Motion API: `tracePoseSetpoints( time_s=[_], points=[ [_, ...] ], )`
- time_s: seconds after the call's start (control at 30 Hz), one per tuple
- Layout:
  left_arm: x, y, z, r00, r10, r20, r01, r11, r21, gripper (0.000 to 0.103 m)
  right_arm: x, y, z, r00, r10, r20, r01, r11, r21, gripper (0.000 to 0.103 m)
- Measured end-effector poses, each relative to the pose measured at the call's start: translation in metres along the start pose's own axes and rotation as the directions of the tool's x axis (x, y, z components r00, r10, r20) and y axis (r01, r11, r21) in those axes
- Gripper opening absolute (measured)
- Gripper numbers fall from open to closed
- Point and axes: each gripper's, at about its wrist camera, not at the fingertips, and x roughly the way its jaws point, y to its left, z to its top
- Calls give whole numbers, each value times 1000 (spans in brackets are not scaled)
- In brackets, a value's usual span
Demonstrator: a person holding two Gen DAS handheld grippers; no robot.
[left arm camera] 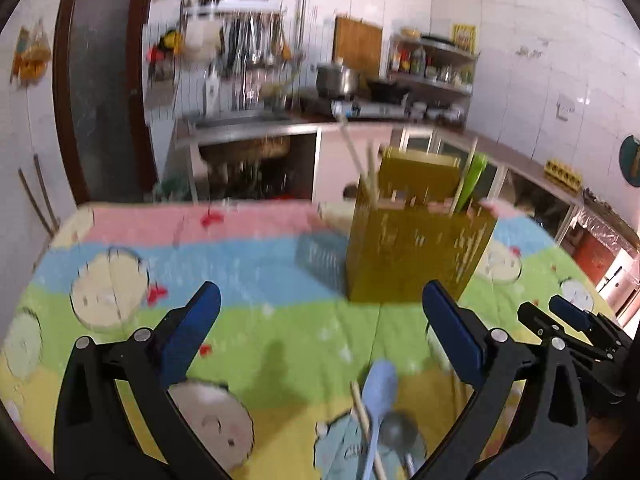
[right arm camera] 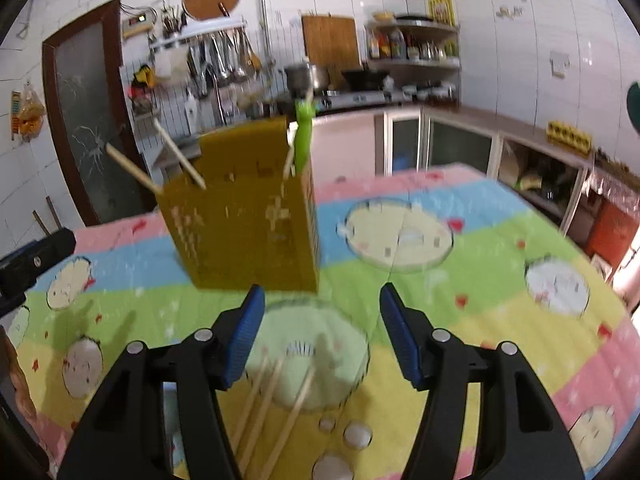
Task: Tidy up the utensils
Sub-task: 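Move both tools back down to the loose chopsticks on the quilt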
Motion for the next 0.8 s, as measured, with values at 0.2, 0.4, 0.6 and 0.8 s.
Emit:
tracePoseSetpoints(
  time_s=[0.2, 0.4, 0.6, 0.8],
  points=[
    [33, 12, -45, 994, 10, -113, -16, 998, -53, 98, 30, 1, -37, 994, -42, -98, 42, 999, -6, 59],
    [61, 14, -63, 979, 46, -196, -50, 999, -17, 98, 44, 5, -38, 985, -72, -160, 71, 997, -12, 59],
    [72, 15, -69, 967, 68, -246, -71, 998, -3, 97, 52, 8, -44, 975, -70, -210, 68, 998, -18, 58],
    [80, 14, -76, 954, 64, -294, -67, 998, 0, 96, 52, 7, -46, 975, -52, -216, 52, 999, -7, 58]
  ],
)
